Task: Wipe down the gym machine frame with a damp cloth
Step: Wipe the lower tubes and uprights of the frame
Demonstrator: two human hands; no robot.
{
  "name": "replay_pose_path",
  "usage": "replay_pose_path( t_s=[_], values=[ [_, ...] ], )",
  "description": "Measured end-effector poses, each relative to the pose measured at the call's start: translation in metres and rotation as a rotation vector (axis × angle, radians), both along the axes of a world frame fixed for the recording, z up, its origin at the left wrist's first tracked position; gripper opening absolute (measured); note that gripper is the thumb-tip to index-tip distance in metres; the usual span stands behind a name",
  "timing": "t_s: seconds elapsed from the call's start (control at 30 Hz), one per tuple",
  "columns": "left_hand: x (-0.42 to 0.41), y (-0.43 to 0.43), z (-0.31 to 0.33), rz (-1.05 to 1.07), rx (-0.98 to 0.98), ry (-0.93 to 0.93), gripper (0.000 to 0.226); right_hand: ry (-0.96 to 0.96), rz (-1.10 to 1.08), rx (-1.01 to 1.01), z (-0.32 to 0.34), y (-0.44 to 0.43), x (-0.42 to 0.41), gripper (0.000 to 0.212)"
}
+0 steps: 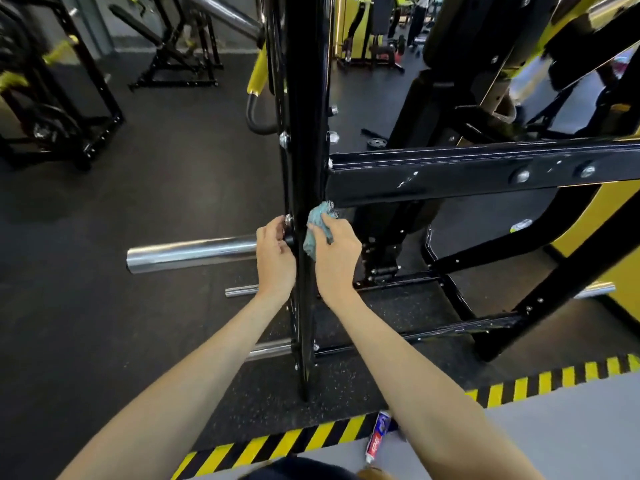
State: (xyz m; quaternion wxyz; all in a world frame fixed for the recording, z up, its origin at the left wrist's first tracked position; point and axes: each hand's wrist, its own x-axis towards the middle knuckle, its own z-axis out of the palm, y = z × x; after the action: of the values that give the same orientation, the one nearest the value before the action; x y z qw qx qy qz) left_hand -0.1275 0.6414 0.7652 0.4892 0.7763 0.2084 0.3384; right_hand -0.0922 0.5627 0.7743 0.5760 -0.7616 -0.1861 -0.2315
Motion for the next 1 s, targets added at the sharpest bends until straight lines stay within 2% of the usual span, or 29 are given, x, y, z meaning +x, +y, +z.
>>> replay_pose_path(
  t_s=[0.23,0.4,0.57,0.73,0.9,1.0],
  values=[
    [0.008,-0.023,-0.005,0.094,-0.003,0.003,0.052,0.181,0.062,-0.059,-0.014,-0.014,0.007,0.018],
    [0.016,-0.022,0.002,0.123,-0.003,-0.042,0.047,0.122,0.107,0.098,0.023,-0.005,0.009,0.013],
    [0.014,-0.026,0.004,0.133,0.066,-0.002,0.052,0.279,0.147,0.108,-0.009,-0.015,0.010,0.012],
    [0.017,-0.023,-0.002,0.184,0.034,-0.034,0.055,0.171,0.146,0.162,0.023,-0.005,0.009,0.011],
    [0.010,-0.020,-0.004,0.172,0.057,-0.009,0.057,0.240,0.118,0.122,-0.004,-0.013,0.009,0.014],
    [0.011,-0.015,-0.007,0.153,0.040,-0.024,0.057,0.159,0.137,0.184,0.023,-0.004,0.005,0.013]
  ],
)
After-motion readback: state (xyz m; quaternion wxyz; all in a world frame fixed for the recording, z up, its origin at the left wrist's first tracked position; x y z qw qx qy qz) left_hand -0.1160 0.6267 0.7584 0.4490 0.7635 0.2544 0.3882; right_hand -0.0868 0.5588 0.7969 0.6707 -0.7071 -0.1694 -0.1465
